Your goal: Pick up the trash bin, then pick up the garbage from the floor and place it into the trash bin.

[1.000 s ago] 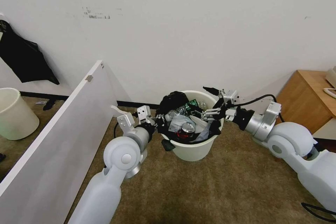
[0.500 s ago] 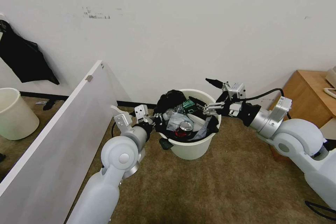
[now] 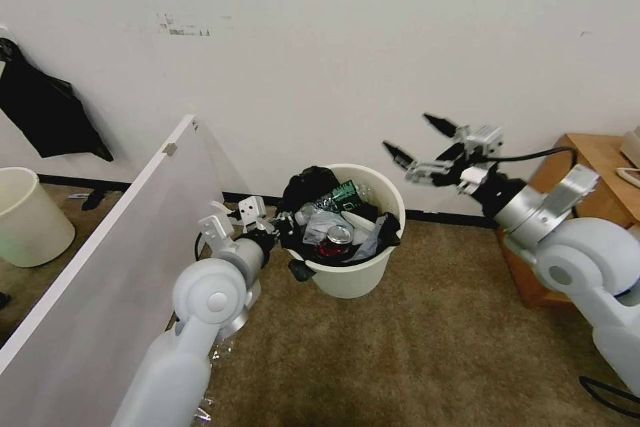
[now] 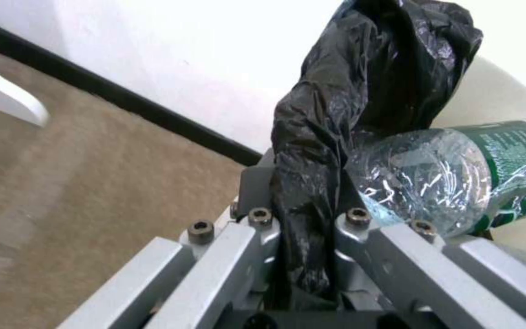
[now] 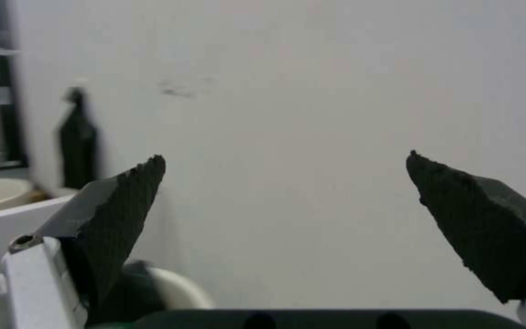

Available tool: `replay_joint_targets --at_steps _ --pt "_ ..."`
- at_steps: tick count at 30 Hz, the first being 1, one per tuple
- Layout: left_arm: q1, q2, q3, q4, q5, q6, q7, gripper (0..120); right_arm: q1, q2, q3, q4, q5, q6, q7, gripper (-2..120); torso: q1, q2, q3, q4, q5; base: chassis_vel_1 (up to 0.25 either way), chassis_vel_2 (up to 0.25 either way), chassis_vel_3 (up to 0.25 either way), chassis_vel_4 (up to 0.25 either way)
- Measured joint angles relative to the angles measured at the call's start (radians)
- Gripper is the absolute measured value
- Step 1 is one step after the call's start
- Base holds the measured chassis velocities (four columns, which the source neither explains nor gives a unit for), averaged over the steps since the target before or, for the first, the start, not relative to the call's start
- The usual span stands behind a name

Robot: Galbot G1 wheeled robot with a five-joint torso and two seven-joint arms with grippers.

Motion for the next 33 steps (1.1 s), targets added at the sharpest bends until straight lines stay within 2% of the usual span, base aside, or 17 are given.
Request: replay_joint_targets --at_steps 1,4,7,8,9,13,16,23,33 --pt "0.0 0.0 0.0 0.0 0.0 0.0 0.0 4 0.0 0.0 0.0 0.0 0.0 0.0 0.0 100 0.0 0.0 0.0 0.0 0.0 0.0 0.0 0.0 0.0" --pt "0.033 0.005 -0.055 -0.047 0.025 0.01 0.016 4 -0.026 0.011 0.055 0.013 -0.01 -0.037 0.059 100 0.0 0.0 0.0 0.0004 -0.0002 0.0 0.0 0.0 0.0" --pt "0.043 0.008 -0.073 -0.06 0.039 0.012 0.025 4 -0.043 0.016 0.074 0.016 -0.016 -0.046 0.071 100 0.0 0.0 0.0 0.0 0.0001 0.0 0.0 0.0 0.0" --pt "0.05 0.015 -0.089 -0.073 0.045 0.013 0.033 4 -0.078 0.026 0.114 0.022 -0.025 -0.055 0.085 100 0.0 0.0 0.0 0.0006 0.0 0.0 0.0 0.0 0.0" --pt "0.054 0.026 -0.108 -0.086 0.048 0.015 0.042 4 -0.138 0.043 0.162 0.023 -0.051 -0.056 0.093 100 0.0 0.0 0.0 -0.0003 0.0001 0.0 0.0 0.0 0.0" --pt "0.061 0.034 -0.126 -0.101 0.055 0.016 0.056 4 -0.201 0.064 0.199 0.024 -0.081 -0.053 0.102 100 0.0 0.0 0.0 -0.0005 0.0 0.0 0.0 0.0 0.0" --pt "0.081 0.043 -0.156 -0.127 0.078 0.016 0.085 4 -0.276 0.123 0.224 0.033 -0.157 -0.039 0.122 100 0.0 0.0 0.0 0.0 0.0 0.0 0.0 0.0 0.0" --pt "0.102 0.063 -0.205 -0.154 0.091 0.016 0.113 4 -0.351 0.193 0.277 0.044 -0.259 0.004 0.108 100 0.0 0.0 0.0 0.0 0.0 0.0 0.0 0.0 0.0" --pt "0.103 0.067 -0.223 -0.166 0.091 0.017 0.124 4 -0.427 0.251 0.331 0.074 -0.336 0.084 0.094 100 0.0 0.0 0.0 -0.0001 -0.0001 0.0 0.0 0.0 0.0"
